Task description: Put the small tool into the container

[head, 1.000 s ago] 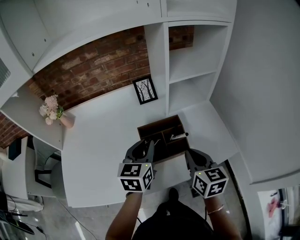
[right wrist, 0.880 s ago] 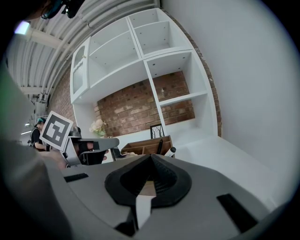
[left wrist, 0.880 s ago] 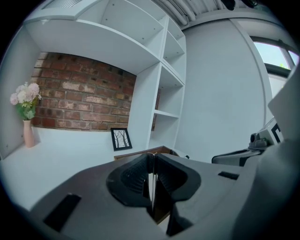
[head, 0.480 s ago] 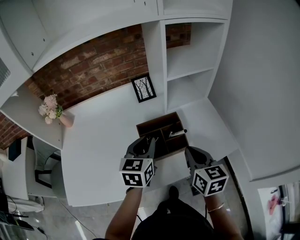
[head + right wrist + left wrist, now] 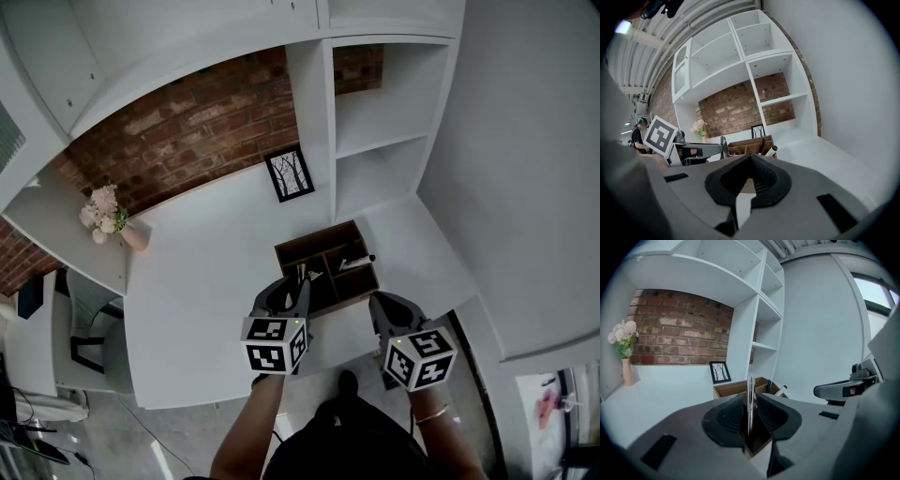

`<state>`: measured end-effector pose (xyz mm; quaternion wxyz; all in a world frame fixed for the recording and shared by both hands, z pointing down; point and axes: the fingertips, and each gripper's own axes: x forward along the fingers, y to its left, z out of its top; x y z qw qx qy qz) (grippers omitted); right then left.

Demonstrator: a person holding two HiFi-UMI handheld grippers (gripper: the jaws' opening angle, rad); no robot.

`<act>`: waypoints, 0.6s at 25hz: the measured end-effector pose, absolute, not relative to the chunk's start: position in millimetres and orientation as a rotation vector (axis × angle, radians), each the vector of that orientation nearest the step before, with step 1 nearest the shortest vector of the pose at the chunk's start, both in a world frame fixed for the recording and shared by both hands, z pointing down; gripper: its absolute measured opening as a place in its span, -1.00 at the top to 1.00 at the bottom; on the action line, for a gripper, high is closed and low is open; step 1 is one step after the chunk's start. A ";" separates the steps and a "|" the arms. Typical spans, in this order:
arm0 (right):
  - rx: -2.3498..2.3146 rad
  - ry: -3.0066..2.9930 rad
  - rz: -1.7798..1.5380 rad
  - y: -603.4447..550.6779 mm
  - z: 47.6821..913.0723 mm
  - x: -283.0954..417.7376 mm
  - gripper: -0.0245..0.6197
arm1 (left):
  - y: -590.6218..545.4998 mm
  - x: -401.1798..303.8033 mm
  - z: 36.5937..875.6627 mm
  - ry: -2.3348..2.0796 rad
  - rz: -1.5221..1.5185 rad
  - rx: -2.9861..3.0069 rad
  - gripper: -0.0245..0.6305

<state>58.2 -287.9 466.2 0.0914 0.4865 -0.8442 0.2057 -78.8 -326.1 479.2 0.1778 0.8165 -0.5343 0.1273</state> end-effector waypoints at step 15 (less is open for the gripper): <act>1.407 -2.516 0.607 -272.2 470.1 43.3 0.91 | -295.5 -95.6 492.3 -1.527 0.400 2.262 0.70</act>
